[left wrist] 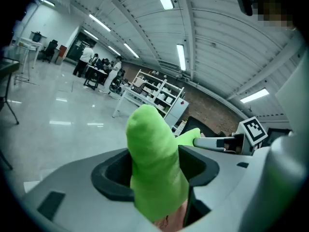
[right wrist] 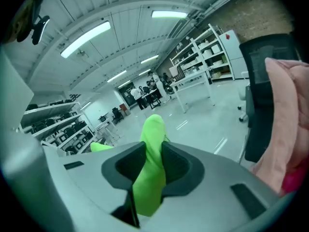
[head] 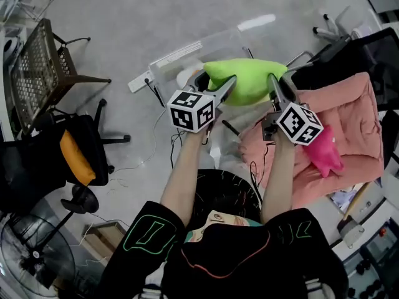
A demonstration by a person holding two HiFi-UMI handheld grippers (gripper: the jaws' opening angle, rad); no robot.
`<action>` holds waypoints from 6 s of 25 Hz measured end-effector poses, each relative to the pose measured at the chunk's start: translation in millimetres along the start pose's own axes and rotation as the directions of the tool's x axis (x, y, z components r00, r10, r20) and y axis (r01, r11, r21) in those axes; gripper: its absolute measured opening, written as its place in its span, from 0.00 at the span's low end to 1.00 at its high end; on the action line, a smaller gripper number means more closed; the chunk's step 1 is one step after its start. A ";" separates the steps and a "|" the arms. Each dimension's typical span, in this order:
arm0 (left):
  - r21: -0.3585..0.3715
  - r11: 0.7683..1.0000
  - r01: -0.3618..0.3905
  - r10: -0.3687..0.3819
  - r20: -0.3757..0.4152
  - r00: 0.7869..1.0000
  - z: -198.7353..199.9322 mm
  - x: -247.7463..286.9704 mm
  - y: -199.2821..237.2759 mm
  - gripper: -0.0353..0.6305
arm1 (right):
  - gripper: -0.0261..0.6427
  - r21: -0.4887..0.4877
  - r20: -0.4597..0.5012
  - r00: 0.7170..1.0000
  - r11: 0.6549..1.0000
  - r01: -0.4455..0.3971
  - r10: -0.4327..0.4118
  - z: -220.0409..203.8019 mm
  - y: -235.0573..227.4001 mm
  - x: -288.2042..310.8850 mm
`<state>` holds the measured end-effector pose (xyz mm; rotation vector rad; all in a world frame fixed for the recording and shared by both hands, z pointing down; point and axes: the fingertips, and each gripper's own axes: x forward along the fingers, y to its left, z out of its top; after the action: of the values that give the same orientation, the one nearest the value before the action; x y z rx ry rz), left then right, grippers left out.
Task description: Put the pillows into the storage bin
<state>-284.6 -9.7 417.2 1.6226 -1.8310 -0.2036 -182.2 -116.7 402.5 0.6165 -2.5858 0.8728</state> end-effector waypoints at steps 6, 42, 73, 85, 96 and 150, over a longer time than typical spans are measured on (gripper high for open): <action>-0.063 0.991 -0.119 0.118 -0.034 0.992 -12.0 -40.7 77.0 0.48 | 0.20 -0.009 -0.130 0.989 0.998 -0.066 0.065 -43.3 50.5 62.1; 0.046 0.963 0.266 -0.245 -0.263 0.933 -105.2 71.5 -92.8 0.04 | 0.04 0.313 0.109 0.941 0.910 0.272 -0.320 -77.2 -124.8 -119.3; 0.111 0.888 0.447 -0.348 -0.472 0.810 -297.4 218.2 -368.8 0.04 | 0.05 0.269 0.105 0.657 0.657 0.704 -0.747 -130.4 -377.2 -421.5; 0.125 0.929 0.349 -0.236 -0.527 0.816 -338.7 287.0 -361.7 0.55 | 0.36 0.300 0.025 0.659 0.634 0.713 -0.752 -158.8 -452.9 -418.0; 0.019 0.916 0.400 -0.331 -0.528 0.782 -359.0 319.4 -370.6 0.48 | 0.38 0.335 0.065 0.688 0.665 0.668 -0.723 -153.1 -473.8 -404.5; 0.022 1.000 0.018 -0.021 0.172 0.985 13.6 -2.8 -100.6 0.32 | 0.20 -0.127 0.204 0.966 0.974 0.189 -0.161 41.8 -46.4 -143.4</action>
<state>-209.7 -32.7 352.6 1.6823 -1.9519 -0.3452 -44.9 -134.8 329.8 0.9110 -2.6818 0.5866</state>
